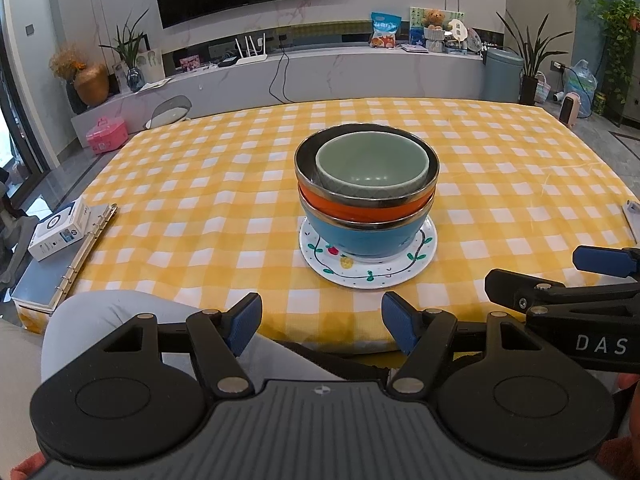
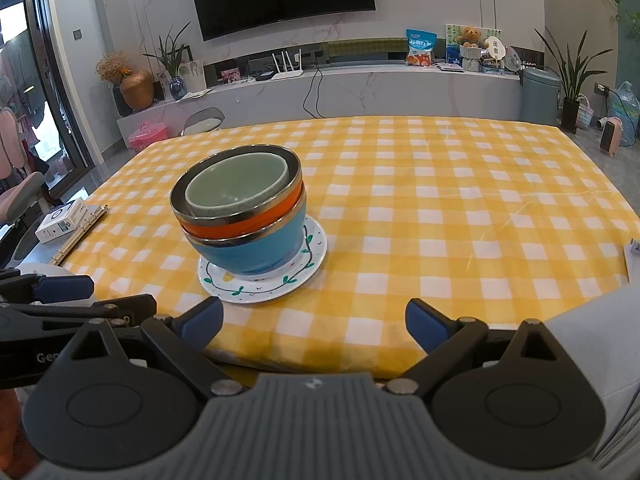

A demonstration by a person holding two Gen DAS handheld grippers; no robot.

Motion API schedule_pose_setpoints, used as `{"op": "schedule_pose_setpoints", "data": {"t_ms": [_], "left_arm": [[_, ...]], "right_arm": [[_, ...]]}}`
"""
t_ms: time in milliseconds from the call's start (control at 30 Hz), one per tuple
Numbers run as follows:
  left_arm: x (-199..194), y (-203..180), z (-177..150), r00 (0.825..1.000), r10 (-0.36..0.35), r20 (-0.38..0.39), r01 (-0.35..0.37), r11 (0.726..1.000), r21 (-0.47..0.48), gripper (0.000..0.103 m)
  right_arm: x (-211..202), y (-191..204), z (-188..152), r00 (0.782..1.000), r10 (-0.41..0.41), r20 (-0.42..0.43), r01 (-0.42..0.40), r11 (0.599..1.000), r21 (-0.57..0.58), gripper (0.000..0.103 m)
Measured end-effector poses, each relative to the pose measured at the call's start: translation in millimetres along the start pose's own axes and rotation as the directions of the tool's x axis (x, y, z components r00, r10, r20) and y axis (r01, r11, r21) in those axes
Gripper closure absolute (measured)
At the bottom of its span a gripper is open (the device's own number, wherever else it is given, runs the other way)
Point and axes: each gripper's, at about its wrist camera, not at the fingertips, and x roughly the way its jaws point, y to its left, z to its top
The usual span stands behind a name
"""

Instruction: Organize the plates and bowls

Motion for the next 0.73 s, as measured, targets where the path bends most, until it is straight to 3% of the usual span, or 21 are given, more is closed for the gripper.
{"op": "schedule_pose_setpoints", "data": {"t_ms": [733], "left_arm": [[-5.2, 0.2, 2.5, 1.000, 0.000, 0.014, 0.000, 1.000, -0.001, 0.023]], "right_arm": [[-0.2, 0.3, -0.5, 1.000, 0.000, -0.003, 0.000, 1.000, 0.004, 0.007]]}}
